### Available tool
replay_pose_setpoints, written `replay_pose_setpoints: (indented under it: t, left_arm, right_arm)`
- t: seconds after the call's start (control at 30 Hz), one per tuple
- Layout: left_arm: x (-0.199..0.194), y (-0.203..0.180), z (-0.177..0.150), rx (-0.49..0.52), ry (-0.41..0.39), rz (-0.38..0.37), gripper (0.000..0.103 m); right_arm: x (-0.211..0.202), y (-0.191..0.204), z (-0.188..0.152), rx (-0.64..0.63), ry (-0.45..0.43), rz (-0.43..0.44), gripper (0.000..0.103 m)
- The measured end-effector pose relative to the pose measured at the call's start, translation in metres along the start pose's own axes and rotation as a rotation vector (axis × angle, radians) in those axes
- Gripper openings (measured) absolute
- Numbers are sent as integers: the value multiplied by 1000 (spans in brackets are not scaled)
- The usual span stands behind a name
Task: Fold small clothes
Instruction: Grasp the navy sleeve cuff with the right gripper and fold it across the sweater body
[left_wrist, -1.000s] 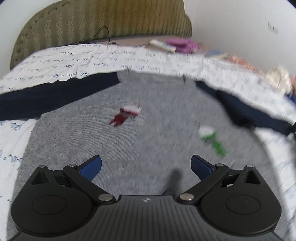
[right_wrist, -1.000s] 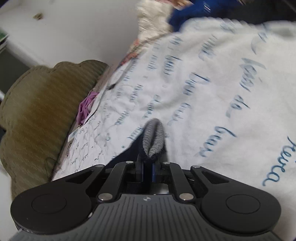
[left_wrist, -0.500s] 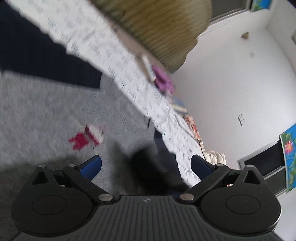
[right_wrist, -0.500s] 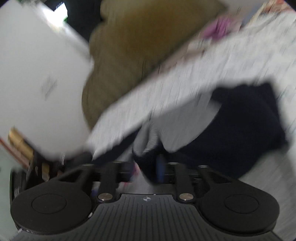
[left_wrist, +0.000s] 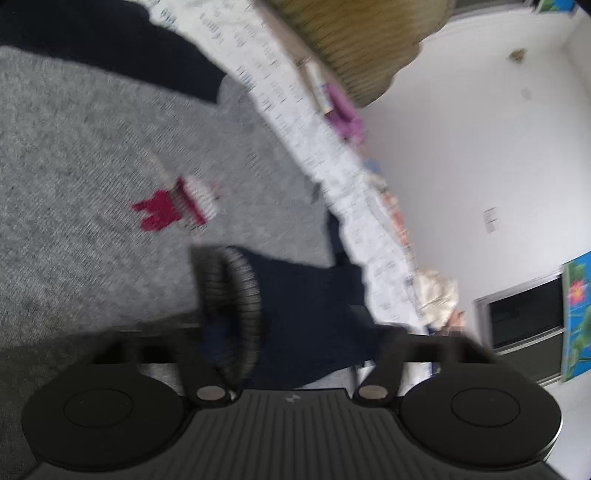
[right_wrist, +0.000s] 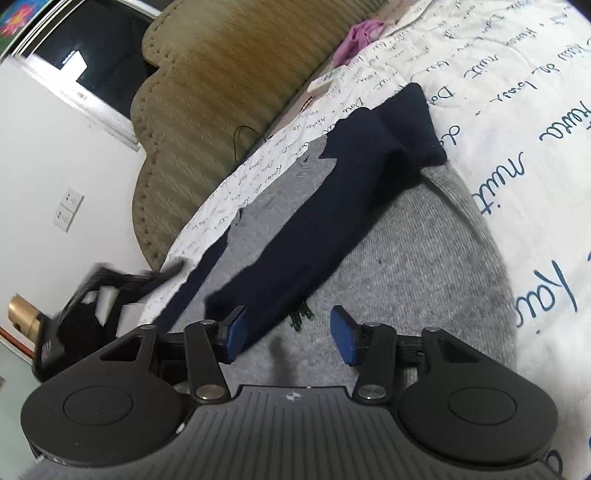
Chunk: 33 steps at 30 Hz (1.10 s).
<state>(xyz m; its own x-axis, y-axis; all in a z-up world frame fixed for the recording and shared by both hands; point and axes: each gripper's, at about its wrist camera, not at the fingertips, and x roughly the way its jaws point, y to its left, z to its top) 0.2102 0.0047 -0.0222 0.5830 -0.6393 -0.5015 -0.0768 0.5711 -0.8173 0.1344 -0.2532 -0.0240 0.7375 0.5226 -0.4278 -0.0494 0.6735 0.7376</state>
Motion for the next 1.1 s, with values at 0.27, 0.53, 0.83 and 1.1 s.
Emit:
replay_pose_setpoints:
  t: [0.27, 0.53, 0.83, 1.1]
  left_arm:
    - [16, -18, 7, 147, 19, 146, 4]
    - [-49, -35, 77, 248, -177, 198, 4]
    - [-33, 39, 86, 219, -146, 368, 4]
    - [-32, 36, 86, 252, -144, 373, 4]
  right_arm:
    - [-5, -19, -10, 15, -49, 65, 57]
    - [-7, -23, -11, 22, -58, 94, 57]
    - [-3, -10, -2, -36, 8, 32, 58]
    - [15, 11, 91, -160, -74, -92, 64]
